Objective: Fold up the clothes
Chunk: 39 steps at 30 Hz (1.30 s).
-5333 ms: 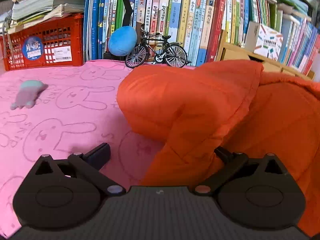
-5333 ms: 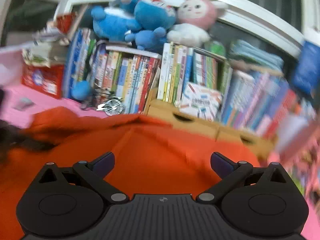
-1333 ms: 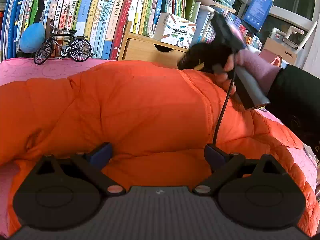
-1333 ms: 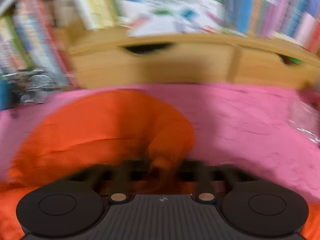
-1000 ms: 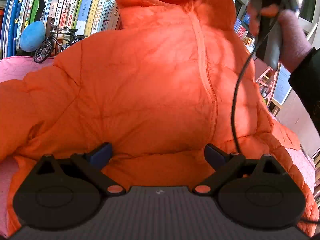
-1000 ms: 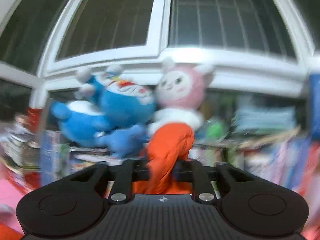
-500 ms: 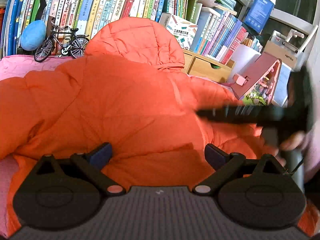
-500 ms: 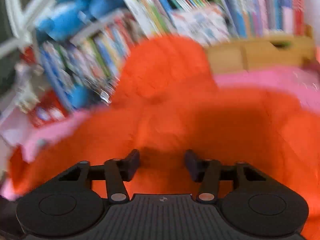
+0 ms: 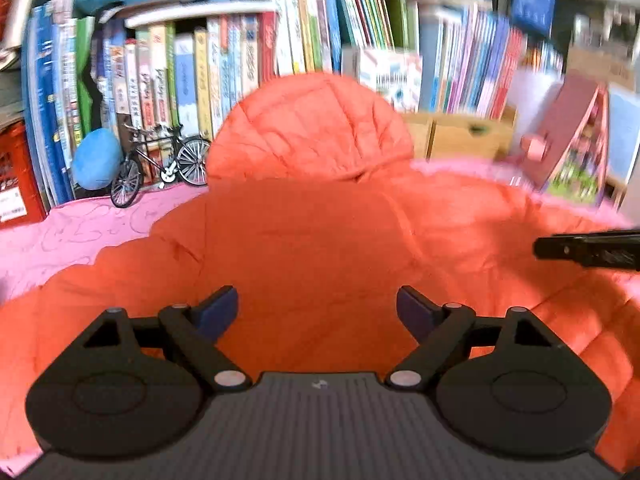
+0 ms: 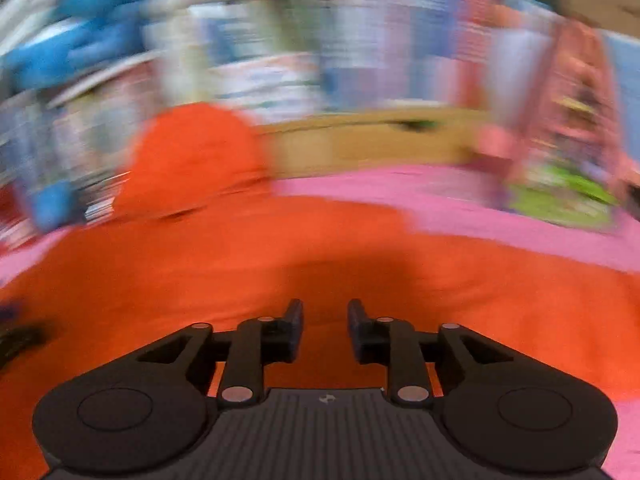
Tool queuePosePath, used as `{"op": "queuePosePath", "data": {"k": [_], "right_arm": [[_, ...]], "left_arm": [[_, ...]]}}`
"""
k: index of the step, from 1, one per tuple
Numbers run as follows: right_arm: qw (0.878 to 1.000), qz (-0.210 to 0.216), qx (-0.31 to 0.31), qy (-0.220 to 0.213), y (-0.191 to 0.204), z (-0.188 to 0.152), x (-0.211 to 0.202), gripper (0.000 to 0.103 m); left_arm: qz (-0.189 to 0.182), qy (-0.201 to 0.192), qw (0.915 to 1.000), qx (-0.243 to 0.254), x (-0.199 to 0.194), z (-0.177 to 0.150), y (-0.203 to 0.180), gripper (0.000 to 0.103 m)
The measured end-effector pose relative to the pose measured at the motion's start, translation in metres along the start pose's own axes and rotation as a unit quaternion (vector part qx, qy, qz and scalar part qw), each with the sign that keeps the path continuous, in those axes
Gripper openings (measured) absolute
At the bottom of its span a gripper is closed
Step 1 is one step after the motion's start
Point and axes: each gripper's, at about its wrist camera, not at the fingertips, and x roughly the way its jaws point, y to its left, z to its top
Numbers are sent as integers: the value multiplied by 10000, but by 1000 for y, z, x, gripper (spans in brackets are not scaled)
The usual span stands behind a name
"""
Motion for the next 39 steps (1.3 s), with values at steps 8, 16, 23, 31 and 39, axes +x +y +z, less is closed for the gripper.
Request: {"op": "queuePosePath", "data": {"k": [8, 16, 23, 31, 39], "right_arm": [[9917, 669, -1050, 319, 54, -32, 7, 48], [9927, 570, -1020, 303, 48, -38, 1, 61], [9924, 555, -1046, 319, 44, -41, -1, 67], [9913, 590, -1105, 407, 49, -38, 5, 84], [9949, 631, -742, 272, 61, -49, -31, 93]], "left_arm": [[515, 100, 9986, -5, -16, -34, 47, 85], [2399, 216, 9705, -104, -70, -61, 134, 83], [3986, 831, 9076, -1023, -104, -73, 248, 75], [3294, 380, 9366, -1127, -133, -49, 196, 75], [371, 207, 9990, -160, -106, -40, 27, 83]]}}
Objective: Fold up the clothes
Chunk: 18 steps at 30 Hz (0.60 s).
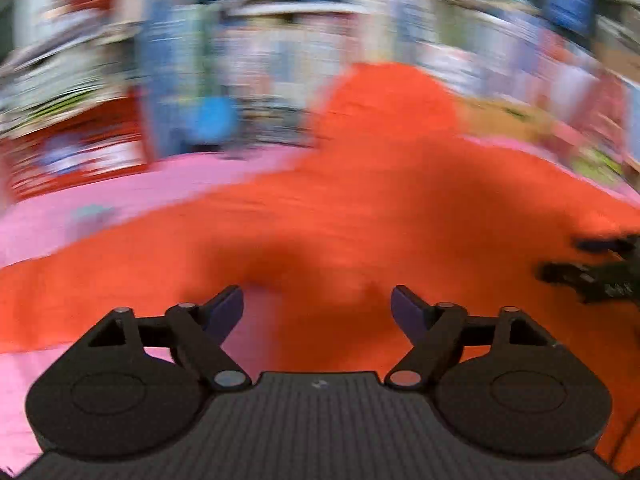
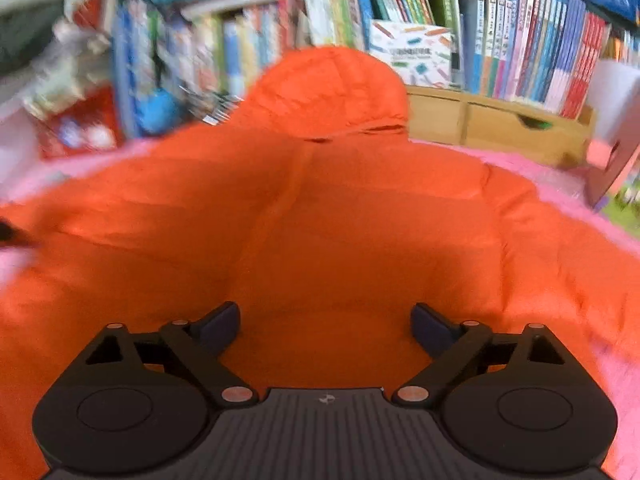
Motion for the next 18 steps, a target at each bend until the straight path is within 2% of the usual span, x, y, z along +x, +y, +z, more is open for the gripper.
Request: {"op": "queuePosePath", "data": {"k": [1, 2, 4, 6, 9, 14, 15, 18], "right_arm": [[9999, 103, -11, -64, 3, -6, -11, 93], [9997, 204, -23, -128, 6, -13, -23, 94], [9991, 254, -311, -138, 12, -31, -44, 94], [9978, -20, -635, -175, 14, -51, -60, 96], [9971, -456, -570, -215, -5, -65, -77, 100], [9932, -1093, 388, -97, -49, -71, -84, 102], [9916, -1026, 785, -4, -61, -73, -83, 103], [9914, -993, 848, -23, -64, -77, -85, 103]], "left_arm": [[-205, 33, 9995, 225, 2, -4, -16, 83], [-249, 99, 9986, 446, 6, -11, -25, 83], [-153, 222, 9975, 657, 13, -26, -33, 84], [-202, 195, 9988, 406, 7, -39, -19, 84], [-270, 122, 9995, 108, -2, -58, 0, 84], [-267, 82, 9996, -1, -27, -81, 5, 84], [-245, 81, 9997, -7, -29, -81, 5, 84], [-178, 80, 9998, -27, -35, -81, 3, 84]]}}
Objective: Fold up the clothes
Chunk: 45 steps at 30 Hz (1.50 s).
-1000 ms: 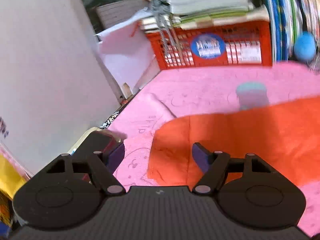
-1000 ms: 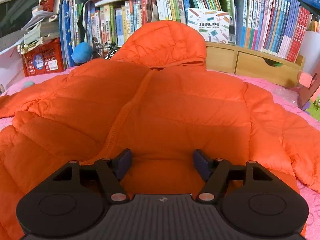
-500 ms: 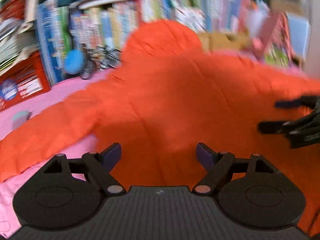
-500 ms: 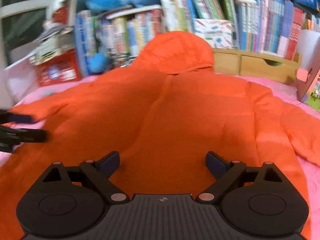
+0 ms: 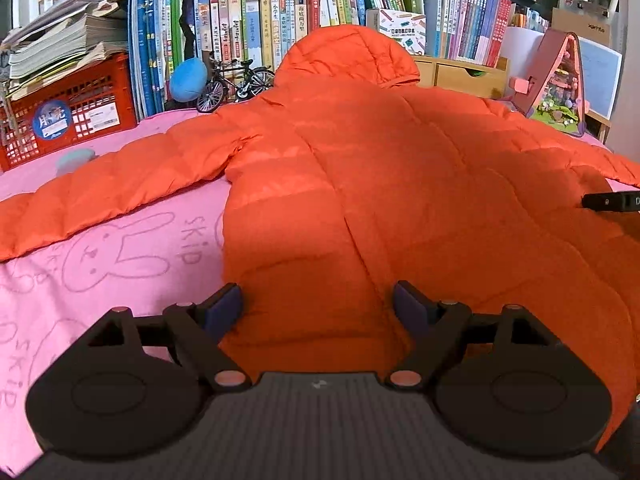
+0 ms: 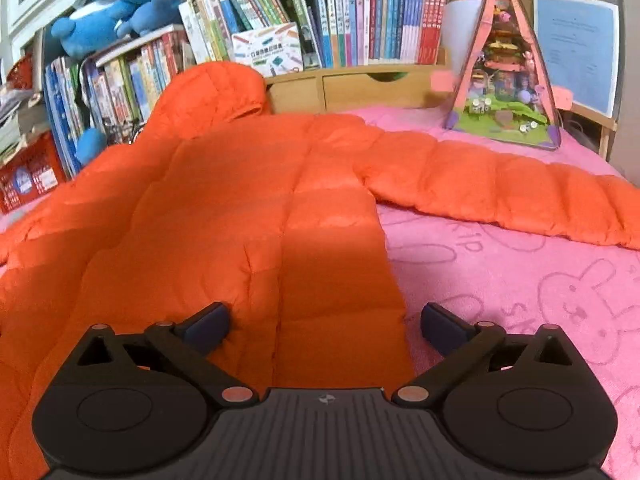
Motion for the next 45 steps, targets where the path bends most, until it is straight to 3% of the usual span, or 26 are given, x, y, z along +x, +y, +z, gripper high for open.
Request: {"op": "queuePosePath", "data": {"k": [8, 14, 17, 21, 25, 28, 33, 36, 39, 42, 45], "right_arm": [[9997, -6, -81, -224, -5, -18, -19, 103], [9980, 75, -78, -619, -32, -52, -51, 103], [9980, 105, 90, -618, -35, -55, -60, 102], [9974, 257, 90, -664, -25, -59, -62, 101], [9965, 291, -283, -725, -3, -63, -59, 80], [9950, 410, -553, -725, 12, -65, -56, 71], [9940, 524, -647, -710, 17, -68, -59, 70], [9932, 650, -666, -701, 17, -70, -64, 61], [9906, 1086, -611, -562, 11, -68, -73, 52], [9888, 1076, -566, -868, -6, -47, -90, 50], [9882, 704, -270, -1335, -25, -13, -101, 69]], "left_arm": [[-64, 83, 9999, 11, -12, -7, 8, 87], [142, 329, 9985, -411, -32, -4, 34, 92], [226, 273, 9988, -330, -32, 2, 33, 92], [105, 487, 9985, -229, -23, -9, 22, 92], [152, 480, 9986, -165, -27, -16, 19, 92], [101, 543, 9984, -95, -33, -21, 19, 92], [92, 633, 9979, -129, -48, -28, 15, 92], [135, 680, 9975, -142, -55, -31, 11, 91], [150, 776, 9969, -25, -62, -21, 11, 81], [317, 365, 9981, 389, -70, 9, 14, 81], [39, -185, 9983, 554, -63, 53, 18, 82]]}}
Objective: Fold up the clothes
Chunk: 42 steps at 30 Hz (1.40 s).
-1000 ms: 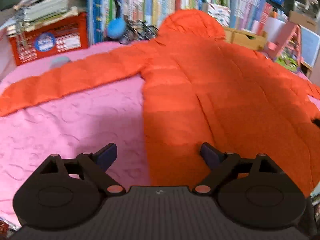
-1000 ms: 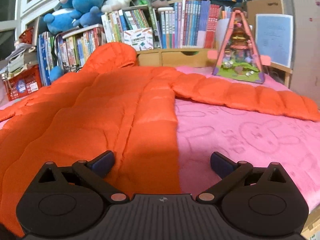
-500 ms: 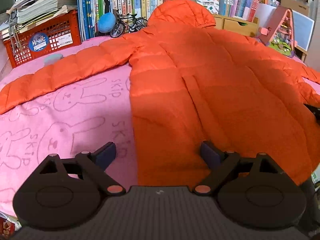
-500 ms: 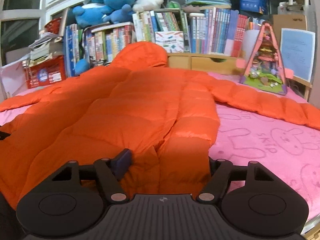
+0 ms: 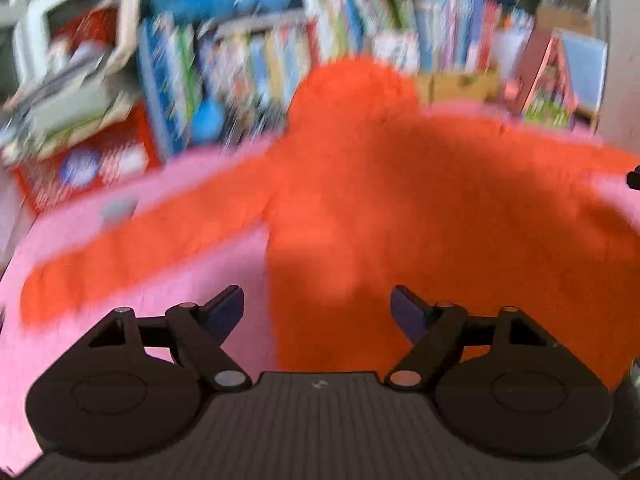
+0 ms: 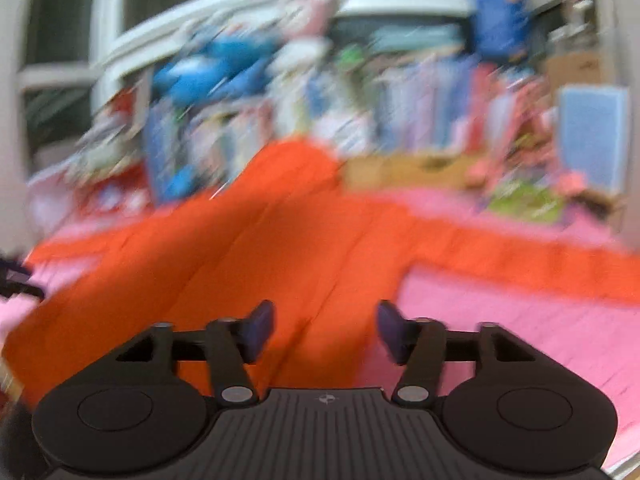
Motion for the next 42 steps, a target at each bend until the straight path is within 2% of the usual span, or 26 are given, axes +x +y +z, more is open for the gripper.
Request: {"op": "queuePosePath", "data": {"k": [1, 3, 5, 8, 10, 13, 15, 16, 17, 19, 21, 23, 24, 26, 29, 32, 33, 34, 35, 36, 37, 39, 41, 42], "right_arm": [[9998, -114, 57, -144, -4, 11, 3, 76], [9996, -139, 46, -253, -4, 30, 19, 76], [9998, -84, -48, -188, 6, 38, 41, 76], [9991, 38, -385, 194, 36, 37, 82, 75], [9970, 48, -640, 434, 55, 31, 101, 75], [9949, 129, -905, 426, 70, 23, 107, 85], [9948, 135, -911, 437, 71, 16, 108, 87], [9948, 96, -885, 486, 70, 12, 110, 87], [9948, 46, -850, 559, 68, 8, 114, 87], [9947, -15, -759, 695, 64, 0, 121, 87], [9945, -37, -647, 820, 61, -7, 126, 89], [9943, -59, -605, 875, 60, -10, 128, 90], [9942, -76, -627, 872, 62, -10, 128, 90], [9937, -121, -703, 865, 65, -10, 128, 91], [9925, -203, -840, 866, 70, -11, 127, 92], [9913, -270, -948, 869, 73, -11, 127, 93], [9910, -289, -977, 869, 74, -11, 128, 93], [9907, -311, -1005, 857, 76, -11, 127, 93], [9905, -332, -1034, 845, 77, -12, 127, 93], [9902, -354, -1062, 833, 78, -12, 127, 93], [9901, -376, -1089, 805, 79, -12, 126, 93], [9897, -437, -1151, 730, 81, -12, 124, 93], [9892, -487, -1193, 692, 84, -10, 122, 93], [9890, -500, -1211, 684, 85, -9, 121, 93]], "left_arm": [[-117, -141, 9998, 25, 9, 10, -6, 82], [-191, -312, 9993, 54, 38, 28, -20, 82], [-187, -386, 9990, 79, 71, 43, -35, 82], [-15, -130, 9999, 50, 120, 52, -49, 82], [264, 28, 9996, -37, 141, 48, -41, 82], [547, 132, 9947, -864, 132, 34, -4, 83], [542, 8, 9851, -1635, 110, 12, 33, 83], [719, -93, 9794, -1883, 98, 3, 51, 83], [1069, -174, 9726, -2058, 86, -6, 70, 83], [1955, -240, 9539, -2264, 65, -21, 106, 85], [2475, -147, 9316, -2657, 48, -33, 144, 85], [2579, -267, 9122, -3172, 35, -45, 175, 91], [2642, -432, 8998, -3446, 30, -51, 188, 98], [2795, -636, 8808, -3769, 28, -60, 207, 100], [2927, -436, 8723, -3893, 42, -63, 222, 100], [2704, -166, 8725, -4067, 66, -67, 232, 98], [2782, -251, 8749, -3957, 73, -65, 232, 89], [2799, -339, 8794, -3836, 77, -65, 231, 63], [2783, -310, 8819, -3792, 82, -63, 232, 58], [2602, -426, 8824, -3897, 82, -62, 235, 18], [2419, -543, 8823, -4000, 83, -62, 238, 9], [2074, -797, 8803, -4191, 83, -61, 244, 7], [2300, -894, 8881, -3878, 80, -49, 246, 6], [2368, -1015, 8886, -3795, 77, -43, 251, 6]]}}
